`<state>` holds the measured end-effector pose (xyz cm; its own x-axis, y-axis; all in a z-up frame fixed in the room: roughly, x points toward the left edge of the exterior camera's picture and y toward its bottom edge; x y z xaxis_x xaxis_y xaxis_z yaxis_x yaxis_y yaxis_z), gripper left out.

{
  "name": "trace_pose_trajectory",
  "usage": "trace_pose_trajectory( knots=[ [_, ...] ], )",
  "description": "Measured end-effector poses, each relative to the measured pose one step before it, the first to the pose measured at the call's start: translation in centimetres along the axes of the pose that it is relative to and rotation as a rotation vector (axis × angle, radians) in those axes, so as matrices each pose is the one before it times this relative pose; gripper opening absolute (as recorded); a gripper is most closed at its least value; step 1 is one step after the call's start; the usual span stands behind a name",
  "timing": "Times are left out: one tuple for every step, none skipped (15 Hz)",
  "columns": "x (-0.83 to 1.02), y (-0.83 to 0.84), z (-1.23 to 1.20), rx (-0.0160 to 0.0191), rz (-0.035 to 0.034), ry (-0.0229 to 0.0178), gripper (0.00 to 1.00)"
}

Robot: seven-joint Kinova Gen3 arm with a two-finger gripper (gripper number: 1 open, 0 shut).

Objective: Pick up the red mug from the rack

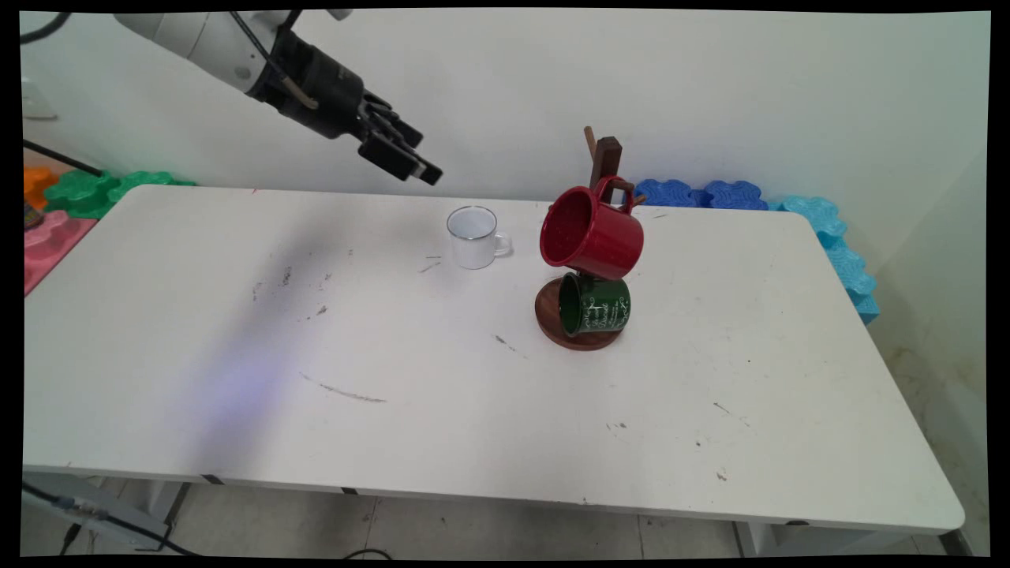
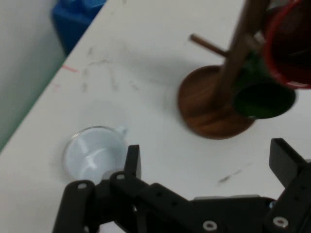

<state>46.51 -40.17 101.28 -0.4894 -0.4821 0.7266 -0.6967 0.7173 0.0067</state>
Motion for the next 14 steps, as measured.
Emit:
trace_pose_trajectory(
  knots=[
    [0.345, 0.779, 0.094, -0.01487, -0.00672, 0.00416, 1.0],
    [0.225, 0.529, 0.079, -0.00979, -0.00481, 0.00265, 1.0],
    [0.322, 0.77, 0.129, -0.01426, -0.00694, 0.00363, 1.0],
    [0.213, 0.521, 0.1, -0.0093, -0.00475, 0.00243, 1.0],
    [0.342, 0.903, 0.194, -0.01608, -0.00877, 0.00367, 1.0],
    [0.327, 0.938, 0.206, -0.01675, -0.00922, 0.00356, 1.0],
    [0.252, 0.776, 0.181, -0.01275, -0.00788, 0.00266, 1.0],
    [0.184, 0.657, 0.19, -0.01108, -0.00733, 0.00186, 1.0],
    [0.198, 0.79, 0.237, -0.01291, -0.0089, 0.00233, 1.0],
    [0.156, 0.773, 0.25, -0.01279, -0.00981, 0.00226, 1.0],
    [0.191, 0.87, 0.345, -0.0141, -0.01316, 0.00299, 1.0],
    [0.177, 0.727, 0.333, -0.01163, -0.01277, 0.00337, 1.0],
    [0.087, 0.381, 0.19, -0.00601, -0.00771, 0.00197, 1.0],
    [0.135, 0.597, 0.326, -0.00919, -0.01285, 0.0033, 1.0]
  ],
)
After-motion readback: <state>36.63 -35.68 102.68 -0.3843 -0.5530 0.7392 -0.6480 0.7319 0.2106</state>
